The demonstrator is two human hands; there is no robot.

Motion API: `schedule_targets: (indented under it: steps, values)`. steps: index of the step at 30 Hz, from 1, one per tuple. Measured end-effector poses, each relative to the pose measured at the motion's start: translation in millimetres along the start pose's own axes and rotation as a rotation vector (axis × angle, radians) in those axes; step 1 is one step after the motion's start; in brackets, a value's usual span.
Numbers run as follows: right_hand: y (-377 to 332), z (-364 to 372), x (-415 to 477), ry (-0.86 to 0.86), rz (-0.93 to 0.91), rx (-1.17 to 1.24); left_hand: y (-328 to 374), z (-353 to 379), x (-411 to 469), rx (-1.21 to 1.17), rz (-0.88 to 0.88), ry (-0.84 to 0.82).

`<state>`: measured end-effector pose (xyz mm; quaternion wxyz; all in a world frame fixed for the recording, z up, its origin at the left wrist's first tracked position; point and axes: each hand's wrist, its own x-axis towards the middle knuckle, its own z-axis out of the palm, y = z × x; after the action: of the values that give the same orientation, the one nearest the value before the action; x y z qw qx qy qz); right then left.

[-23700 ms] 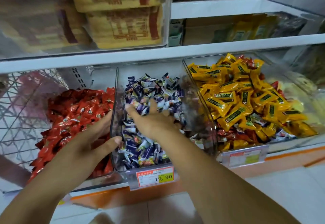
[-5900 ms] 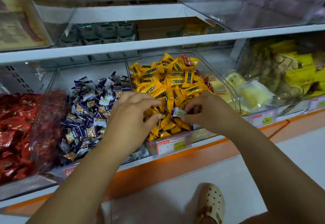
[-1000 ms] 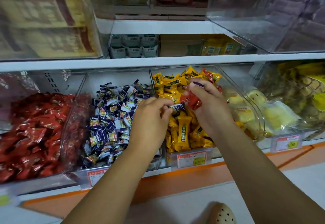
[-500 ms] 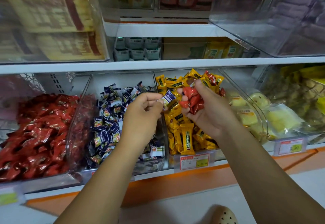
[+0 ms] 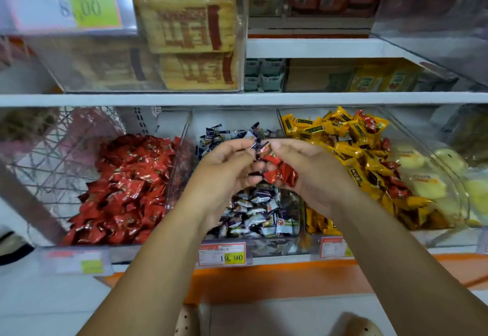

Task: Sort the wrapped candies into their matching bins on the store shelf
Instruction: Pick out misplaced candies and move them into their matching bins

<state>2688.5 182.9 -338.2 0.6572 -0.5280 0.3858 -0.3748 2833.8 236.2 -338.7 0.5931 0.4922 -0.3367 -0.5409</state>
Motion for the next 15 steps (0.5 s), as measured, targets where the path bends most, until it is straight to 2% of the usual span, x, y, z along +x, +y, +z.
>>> schedule_targets:
  steps: [3, 7, 9, 11, 13, 15]
  values:
    - [3, 9, 1, -0.001, 0.013, -0.057, 1, -11, -2, 0.097, 0.01, 0.011]
    - [3, 15, 5, 0.028, 0.029, -0.019, 2, -22, -4, 0.538, 0.143, 0.146]
    - [2, 18, 6, 0.042, 0.069, 0.062, 3, -26, -5, 0.654, 0.198, 0.178]
    - [1, 22, 8, 0.042, 0.111, 0.179, 1, -25, -6, 0.545, 0.202, 0.207]
    - [2, 30, 9, 0.055, 0.119, 0.301, -3, -17, -11, 0.194, 0.095, 0.246]
    - [6, 42, 10, 0.101, 0.1, 0.291, -7, -5, -17, -0.214, -0.082, 0.217]
